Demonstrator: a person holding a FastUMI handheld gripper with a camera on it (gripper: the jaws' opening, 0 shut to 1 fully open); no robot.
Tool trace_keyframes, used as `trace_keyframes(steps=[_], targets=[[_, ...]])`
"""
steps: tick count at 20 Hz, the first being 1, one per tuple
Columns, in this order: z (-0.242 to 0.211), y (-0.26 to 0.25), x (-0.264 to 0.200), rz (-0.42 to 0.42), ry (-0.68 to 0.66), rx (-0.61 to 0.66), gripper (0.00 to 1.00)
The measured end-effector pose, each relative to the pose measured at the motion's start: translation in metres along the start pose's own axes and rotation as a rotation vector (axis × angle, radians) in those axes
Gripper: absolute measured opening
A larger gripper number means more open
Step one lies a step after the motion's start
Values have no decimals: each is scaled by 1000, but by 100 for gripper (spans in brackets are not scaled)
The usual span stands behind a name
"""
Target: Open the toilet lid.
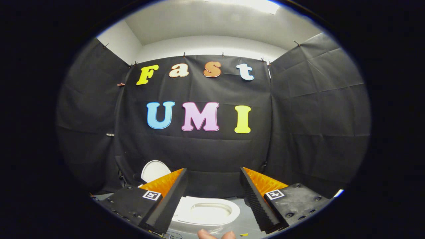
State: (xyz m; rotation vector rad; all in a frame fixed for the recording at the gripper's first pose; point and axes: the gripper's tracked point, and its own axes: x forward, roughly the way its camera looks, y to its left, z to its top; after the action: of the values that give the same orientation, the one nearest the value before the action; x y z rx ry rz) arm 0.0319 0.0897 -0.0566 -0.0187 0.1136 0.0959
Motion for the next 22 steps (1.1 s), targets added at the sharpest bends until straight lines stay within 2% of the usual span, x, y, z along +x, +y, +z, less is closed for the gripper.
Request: trace_keyframes(steps=[4,8,13,22], targets=[[-5,-23,1,-30,13,38,98],[0,-36,0,-25,-11,109,99],[3,-41,0,-39,-15,42,98],[-1,-28,-4,-11,2,33,98]])
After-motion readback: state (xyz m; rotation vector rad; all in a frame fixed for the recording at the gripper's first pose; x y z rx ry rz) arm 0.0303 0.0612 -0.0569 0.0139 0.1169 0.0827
